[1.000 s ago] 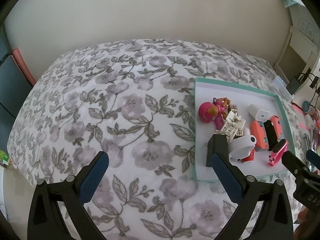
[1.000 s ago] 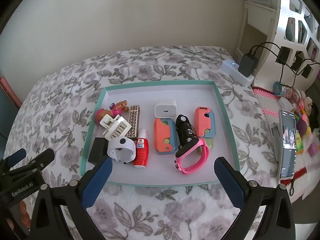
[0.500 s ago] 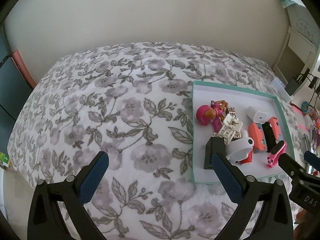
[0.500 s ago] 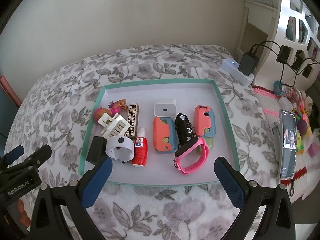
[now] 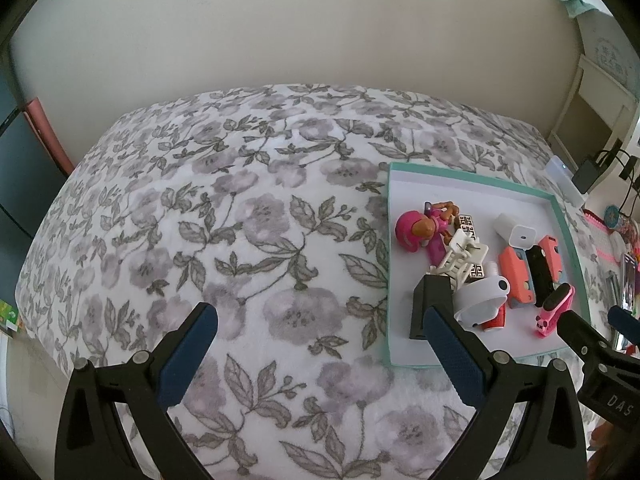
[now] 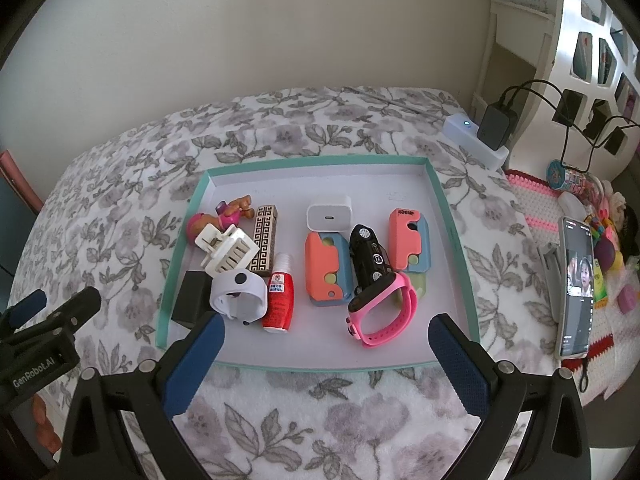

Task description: Organize rigid objects

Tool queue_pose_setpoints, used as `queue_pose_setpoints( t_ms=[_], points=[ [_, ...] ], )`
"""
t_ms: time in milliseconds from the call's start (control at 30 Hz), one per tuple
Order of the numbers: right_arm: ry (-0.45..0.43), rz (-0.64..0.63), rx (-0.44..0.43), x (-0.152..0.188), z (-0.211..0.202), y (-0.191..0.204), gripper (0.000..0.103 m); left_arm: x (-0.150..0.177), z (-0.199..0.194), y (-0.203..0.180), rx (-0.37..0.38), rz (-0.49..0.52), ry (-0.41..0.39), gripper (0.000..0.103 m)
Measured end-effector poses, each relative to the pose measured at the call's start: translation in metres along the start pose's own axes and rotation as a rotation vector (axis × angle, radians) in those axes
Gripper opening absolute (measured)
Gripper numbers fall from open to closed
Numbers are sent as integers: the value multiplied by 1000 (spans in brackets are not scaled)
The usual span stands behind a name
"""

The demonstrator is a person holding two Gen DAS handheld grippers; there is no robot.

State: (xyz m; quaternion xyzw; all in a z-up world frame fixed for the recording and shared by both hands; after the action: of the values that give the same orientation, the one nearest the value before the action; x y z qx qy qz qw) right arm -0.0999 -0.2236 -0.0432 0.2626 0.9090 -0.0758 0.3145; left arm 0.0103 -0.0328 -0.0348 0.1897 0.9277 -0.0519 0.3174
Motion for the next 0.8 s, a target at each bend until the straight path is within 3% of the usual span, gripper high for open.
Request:
queue_pose_setpoints(
  t_ms=[800],
  points=[
    [6, -13, -1, 1, 2, 2, 103, 1, 1, 3, -13, -20, -7, 103]
  ],
)
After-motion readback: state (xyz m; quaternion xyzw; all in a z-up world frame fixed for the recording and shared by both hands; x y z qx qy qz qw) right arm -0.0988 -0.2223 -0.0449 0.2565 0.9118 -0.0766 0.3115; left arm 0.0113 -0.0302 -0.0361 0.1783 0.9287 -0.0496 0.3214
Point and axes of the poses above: each gripper's, at about its wrist camera, not at the fingertips, and z roughly the way its jaws point, y to its left, x to its underside, the point moved 7 cm from there along z, roughly the way its jaws point, and after that the axes turned 6 degrees about -y, right-handed, at the moved point
